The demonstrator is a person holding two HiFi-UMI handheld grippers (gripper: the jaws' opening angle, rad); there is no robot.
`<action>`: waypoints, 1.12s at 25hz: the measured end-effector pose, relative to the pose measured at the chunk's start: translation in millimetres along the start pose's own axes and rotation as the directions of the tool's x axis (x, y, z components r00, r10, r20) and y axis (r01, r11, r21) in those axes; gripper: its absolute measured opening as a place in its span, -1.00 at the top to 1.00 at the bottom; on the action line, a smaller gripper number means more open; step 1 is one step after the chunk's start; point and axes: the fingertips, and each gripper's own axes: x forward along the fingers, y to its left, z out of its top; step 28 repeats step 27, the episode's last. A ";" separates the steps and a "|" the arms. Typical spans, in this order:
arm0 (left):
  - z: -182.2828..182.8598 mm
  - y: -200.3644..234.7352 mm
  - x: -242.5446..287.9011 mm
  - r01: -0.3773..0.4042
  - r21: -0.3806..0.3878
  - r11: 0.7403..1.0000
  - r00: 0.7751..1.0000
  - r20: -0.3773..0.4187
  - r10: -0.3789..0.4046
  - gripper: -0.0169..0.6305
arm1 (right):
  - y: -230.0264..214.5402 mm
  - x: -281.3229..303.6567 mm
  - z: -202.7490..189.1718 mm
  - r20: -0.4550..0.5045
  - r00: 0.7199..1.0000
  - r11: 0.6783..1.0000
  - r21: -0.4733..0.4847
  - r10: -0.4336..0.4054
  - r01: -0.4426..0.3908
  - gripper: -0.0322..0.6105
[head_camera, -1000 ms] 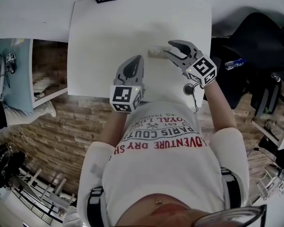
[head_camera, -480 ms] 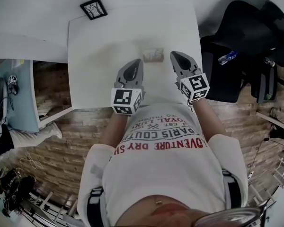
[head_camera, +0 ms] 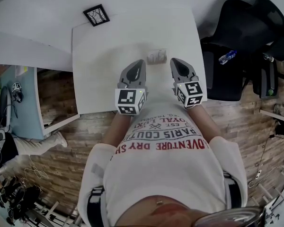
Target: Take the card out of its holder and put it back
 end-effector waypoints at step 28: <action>-5.5 17.5 9.4 -0.007 -0.026 1.000 1.000 -0.017 0.007 0.87 | 1.7 17.5 -11.0 -0.059 0.998 1.000 0.002 0.001 -0.001 0.82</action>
